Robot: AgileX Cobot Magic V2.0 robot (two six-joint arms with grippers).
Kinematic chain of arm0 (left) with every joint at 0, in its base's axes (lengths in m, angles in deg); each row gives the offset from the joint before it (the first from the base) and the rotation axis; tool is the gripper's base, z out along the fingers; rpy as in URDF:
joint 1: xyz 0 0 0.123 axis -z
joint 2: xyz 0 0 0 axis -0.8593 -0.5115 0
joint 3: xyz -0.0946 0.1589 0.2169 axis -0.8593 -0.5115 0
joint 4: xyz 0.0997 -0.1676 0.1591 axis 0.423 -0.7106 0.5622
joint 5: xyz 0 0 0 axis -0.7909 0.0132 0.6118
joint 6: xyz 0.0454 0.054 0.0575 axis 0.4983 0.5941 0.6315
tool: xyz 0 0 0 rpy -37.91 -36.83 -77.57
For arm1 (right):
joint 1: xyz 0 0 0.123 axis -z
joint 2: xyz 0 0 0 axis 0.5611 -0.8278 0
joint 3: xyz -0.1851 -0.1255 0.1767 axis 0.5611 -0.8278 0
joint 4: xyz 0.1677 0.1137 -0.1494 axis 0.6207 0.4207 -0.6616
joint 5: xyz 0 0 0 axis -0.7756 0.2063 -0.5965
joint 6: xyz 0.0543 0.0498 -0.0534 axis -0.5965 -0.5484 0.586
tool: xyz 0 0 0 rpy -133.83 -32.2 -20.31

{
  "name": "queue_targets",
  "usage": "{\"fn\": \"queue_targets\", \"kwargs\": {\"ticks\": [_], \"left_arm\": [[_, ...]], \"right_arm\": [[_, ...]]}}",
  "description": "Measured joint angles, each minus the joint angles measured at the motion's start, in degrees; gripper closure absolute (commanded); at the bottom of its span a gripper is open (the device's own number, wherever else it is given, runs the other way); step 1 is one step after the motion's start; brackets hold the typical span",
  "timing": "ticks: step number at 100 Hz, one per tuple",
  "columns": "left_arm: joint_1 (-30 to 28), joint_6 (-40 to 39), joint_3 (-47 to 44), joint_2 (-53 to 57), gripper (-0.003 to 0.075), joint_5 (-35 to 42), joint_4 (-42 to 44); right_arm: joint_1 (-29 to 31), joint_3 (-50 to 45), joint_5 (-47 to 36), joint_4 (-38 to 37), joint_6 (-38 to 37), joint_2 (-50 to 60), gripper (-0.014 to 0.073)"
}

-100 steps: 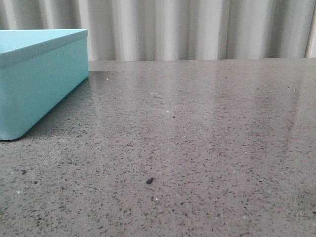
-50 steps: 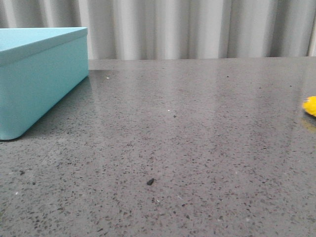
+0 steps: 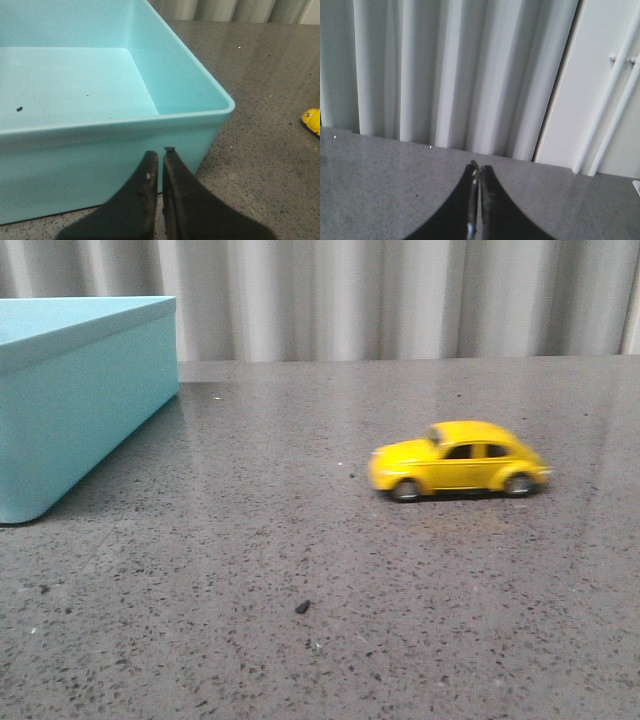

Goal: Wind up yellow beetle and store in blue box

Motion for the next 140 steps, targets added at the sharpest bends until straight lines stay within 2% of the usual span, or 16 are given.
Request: {"fn": "queue_targets", "kwargs": {"ticks": [34,58,73,89,94,98,111,116,122,140], "left_arm": [[0.1,0.0,0.0,0.0,0.0741,1.8,-1.4],[0.1,0.2,2.8,-0.1,0.0741,1.4,-0.9],[0.1,6.1,8.7,-3.0,0.0741,-1.9,0.8],[0.2,14.5,18.1,-11.7,0.0737,-7.3,1.3],[0.8,17.8,22.1,-14.9,0.0709,-9.4,1.4],[1.6,19.7,24.6,-17.2,0.0659,-10.6,1.4],[5.2,25.9,33.3,-25.7,0.0397,-14.2,2.1],[6.9,27.2,36.2,-28.7,0.0330,-15.7,3.1],[8.4,27.8,39.4,-32.6,0.0316,-17.9,4.5],[12.2,27.1,46.8,-42.6,0.0391,-23.5,6.4]], "right_arm": [[-3.3,0.0,0.8,0.0,0.0,0.3,0.0635],[-3.3,0.0,0.9,0.0,0.0,0.3,0.0635],[-3.4,0.0,0.9,0.4,0.0,0.3,0.0635],[-3.4,0.0,0.9,1.2,0.0,0.3,0.0635],[-3.4,0.0,0.9,1.5,0.0,0.3,0.0635],[-3.4,0.0,0.9,1.8,0.0,0.3,0.0635],[-4.0,0.0,1.0,3.1,0.0,0.3,0.0635],[-4.6,0.0,1.2,3.2,0.0,0.3,0.0635],[-5.2,0.0,1.9,3.4,0.0,0.3,0.0635],[-6.8,-1.1,3.4,3.6,0.0,0.4,0.0635]]}}
